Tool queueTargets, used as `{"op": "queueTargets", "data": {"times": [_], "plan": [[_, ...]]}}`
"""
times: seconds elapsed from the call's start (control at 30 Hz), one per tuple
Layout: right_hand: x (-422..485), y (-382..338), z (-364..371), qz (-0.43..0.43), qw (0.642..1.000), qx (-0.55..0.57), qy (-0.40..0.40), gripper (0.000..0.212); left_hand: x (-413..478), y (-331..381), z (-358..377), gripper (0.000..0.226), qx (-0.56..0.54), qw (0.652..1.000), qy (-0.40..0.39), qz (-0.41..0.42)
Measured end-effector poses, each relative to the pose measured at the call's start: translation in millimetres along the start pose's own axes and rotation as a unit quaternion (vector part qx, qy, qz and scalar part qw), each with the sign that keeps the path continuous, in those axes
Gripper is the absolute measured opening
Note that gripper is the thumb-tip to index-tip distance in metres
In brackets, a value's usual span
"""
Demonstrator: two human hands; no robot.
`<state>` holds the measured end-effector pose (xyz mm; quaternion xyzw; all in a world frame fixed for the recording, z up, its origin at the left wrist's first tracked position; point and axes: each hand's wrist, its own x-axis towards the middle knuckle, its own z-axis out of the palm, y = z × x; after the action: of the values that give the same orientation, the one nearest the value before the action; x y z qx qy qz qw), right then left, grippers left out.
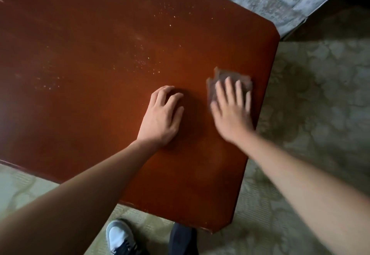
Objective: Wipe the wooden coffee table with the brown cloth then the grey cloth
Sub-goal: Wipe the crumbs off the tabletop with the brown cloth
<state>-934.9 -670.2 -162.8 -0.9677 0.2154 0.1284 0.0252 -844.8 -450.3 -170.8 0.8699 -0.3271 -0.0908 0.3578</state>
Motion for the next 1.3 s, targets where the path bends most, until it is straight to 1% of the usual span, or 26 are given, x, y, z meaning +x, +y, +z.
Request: {"op": "queueTargets", "data": {"times": [0.1,0.17,0.2,0.27,0.37,0.4,0.47,0.53,0.6,0.67,0.73,0.8,0.9,0.97,1.03,1.17,1.3], "plan": [[-144.9,-40.8,32.0,-0.103,0.994,-0.003,-0.026,0.065,-2.2,0.6,0.1,0.039,-0.005,1.000,0.006,0.010],[-221.1,-59.0,50.6,-0.135,0.990,-0.005,-0.038,0.067,0.3,1.4,-0.9,0.039,-0.008,1.000,0.007,-0.009],[-245.0,-64.1,57.2,-0.141,0.989,-0.021,-0.043,0.070,0.5,2.3,-1.3,0.039,-0.006,1.000,0.007,-0.017],[-255.5,-62.5,62.2,-0.161,0.985,-0.040,-0.048,0.074,0.3,3.4,0.5,0.039,0.007,1.000,0.008,-0.016],[-221.1,-39.1,52.6,-0.239,0.968,-0.046,-0.062,0.065,0.1,0.6,3.8,0.039,0.043,0.999,0.015,0.009],[-201.5,-28.7,48.1,-0.245,0.967,-0.039,-0.062,0.063,0.3,0.2,4.8,0.039,0.054,0.998,0.016,0.009],[-148.8,-8.0,39.7,-0.201,0.978,-0.024,-0.043,0.063,0.3,1.9,6.1,0.040,0.073,0.997,0.015,0.005],[-86.6,9.9,29.2,-0.114,0.993,-0.012,-0.012,0.065,-0.1,4.4,6.8,0.042,0.087,0.996,0.013,0.008],[-31.0,23.2,14.2,-0.034,0.999,0.002,-0.014,0.067,-1.8,5.1,7.2,0.044,0.094,0.995,0.014,0.012],[-7.8,25.5,7.1,0.006,0.999,0.016,-0.028,0.068,-2.4,4.9,7.6,0.045,0.101,0.995,0.012,0.014],[-28.2,11.2,12.9,0.025,0.999,0.022,-0.015,0.069,-3.4,5.6,8.0,0.046,0.108,0.994,0.009,0.012],[-88.2,-12.0,24.5,-0.001,1.000,0.028,-0.002,0.068,-3.1,6.1,7.6,0.046,0.108,0.994,0.012,0.020],[-206.6,-41.2,49.1,-0.090,0.995,0.020,-0.035,0.067,-3.9,3.0,5.5,0.045,0.105,0.994,0.010,0.026],[-256.2,-43.9,63.0,-0.103,0.994,0.013,-0.041,0.067,-4.0,2.1,4.2,0.045,0.108,0.994,0.006,0.029],[-276.7,-37.4,72.7,-0.111,0.993,-0.007,-0.041,0.069,-4.1,2.9,4.8,0.044,0.113,0.993,0.005,0.029],[-287.0,-24.8,80.5,-0.156,0.986,-0.035,-0.055,0.072,-3.9,3.3,4.7,0.043,0.113,0.993,0.007,0.033],[-277.2,-39.6,76.0,-0.135,0.988,-0.051,-0.046,0.077,-4.0,5.7,7.9,0.042,0.114,0.993,0.012,0.030]]}}
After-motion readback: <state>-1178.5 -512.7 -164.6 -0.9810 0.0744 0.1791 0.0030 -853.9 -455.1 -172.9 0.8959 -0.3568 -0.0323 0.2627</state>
